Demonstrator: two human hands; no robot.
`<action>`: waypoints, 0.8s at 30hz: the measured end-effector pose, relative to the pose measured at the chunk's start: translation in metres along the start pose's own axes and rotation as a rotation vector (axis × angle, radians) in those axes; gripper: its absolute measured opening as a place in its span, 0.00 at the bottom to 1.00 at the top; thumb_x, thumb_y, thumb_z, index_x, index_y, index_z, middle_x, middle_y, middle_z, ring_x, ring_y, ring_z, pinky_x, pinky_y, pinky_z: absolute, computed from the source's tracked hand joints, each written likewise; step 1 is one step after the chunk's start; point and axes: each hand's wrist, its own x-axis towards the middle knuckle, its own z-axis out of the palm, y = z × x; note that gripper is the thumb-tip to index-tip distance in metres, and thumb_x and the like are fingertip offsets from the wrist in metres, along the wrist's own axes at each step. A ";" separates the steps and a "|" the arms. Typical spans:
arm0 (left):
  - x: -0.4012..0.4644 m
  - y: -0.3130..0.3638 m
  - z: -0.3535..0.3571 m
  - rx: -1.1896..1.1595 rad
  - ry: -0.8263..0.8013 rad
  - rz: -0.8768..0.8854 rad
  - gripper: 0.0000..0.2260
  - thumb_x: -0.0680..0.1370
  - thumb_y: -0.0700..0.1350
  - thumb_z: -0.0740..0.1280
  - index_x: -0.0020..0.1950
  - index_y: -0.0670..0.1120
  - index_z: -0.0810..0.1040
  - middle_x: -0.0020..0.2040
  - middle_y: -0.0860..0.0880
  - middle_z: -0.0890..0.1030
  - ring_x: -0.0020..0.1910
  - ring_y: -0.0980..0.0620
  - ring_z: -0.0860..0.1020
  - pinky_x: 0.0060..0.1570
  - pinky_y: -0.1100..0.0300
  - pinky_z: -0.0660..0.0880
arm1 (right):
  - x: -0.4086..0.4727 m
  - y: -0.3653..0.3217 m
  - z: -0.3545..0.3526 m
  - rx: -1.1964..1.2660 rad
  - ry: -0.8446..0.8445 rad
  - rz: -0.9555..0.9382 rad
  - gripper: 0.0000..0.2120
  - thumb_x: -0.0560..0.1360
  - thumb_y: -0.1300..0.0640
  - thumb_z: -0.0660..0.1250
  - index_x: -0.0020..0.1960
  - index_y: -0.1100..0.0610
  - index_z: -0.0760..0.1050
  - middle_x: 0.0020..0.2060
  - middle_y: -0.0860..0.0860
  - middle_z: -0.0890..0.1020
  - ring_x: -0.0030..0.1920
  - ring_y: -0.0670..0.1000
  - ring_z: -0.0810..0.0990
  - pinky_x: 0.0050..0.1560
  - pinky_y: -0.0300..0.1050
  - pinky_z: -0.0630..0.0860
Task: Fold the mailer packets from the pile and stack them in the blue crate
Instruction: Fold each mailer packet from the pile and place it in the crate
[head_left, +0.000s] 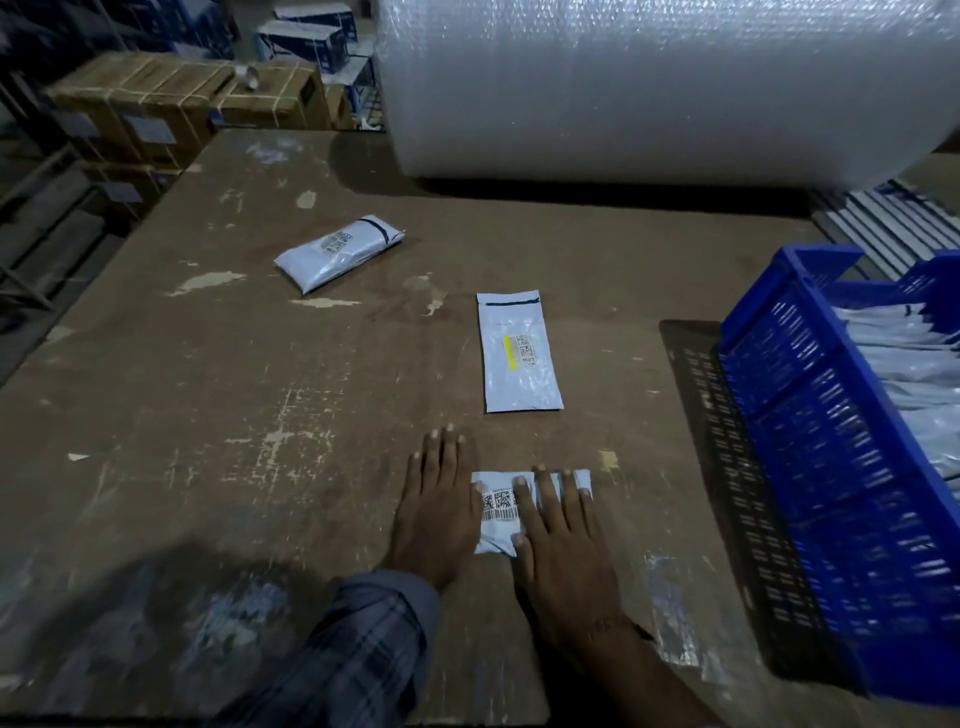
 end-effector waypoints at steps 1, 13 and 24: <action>-0.003 0.003 0.001 -0.016 -0.030 0.023 0.29 0.87 0.52 0.47 0.85 0.38 0.57 0.85 0.38 0.57 0.84 0.37 0.56 0.79 0.38 0.62 | 0.007 0.005 0.003 -0.007 -0.007 -0.014 0.30 0.83 0.46 0.52 0.84 0.53 0.56 0.83 0.56 0.55 0.83 0.62 0.54 0.80 0.63 0.52; -0.005 -0.004 -0.053 -0.441 -0.129 0.056 0.22 0.71 0.68 0.75 0.59 0.61 0.77 0.59 0.62 0.79 0.57 0.60 0.76 0.58 0.55 0.75 | 0.027 0.032 -0.066 0.015 -0.028 -0.069 0.44 0.51 0.40 0.81 0.65 0.51 0.78 0.49 0.49 0.80 0.49 0.56 0.78 0.50 0.52 0.65; 0.049 0.139 -0.174 -0.647 0.090 0.336 0.08 0.74 0.52 0.77 0.52 0.56 0.83 0.48 0.61 0.81 0.49 0.60 0.79 0.48 0.62 0.74 | 0.002 0.118 -0.232 -0.077 0.251 0.104 0.17 0.65 0.63 0.78 0.46 0.44 0.79 0.42 0.44 0.80 0.46 0.53 0.76 0.50 0.51 0.69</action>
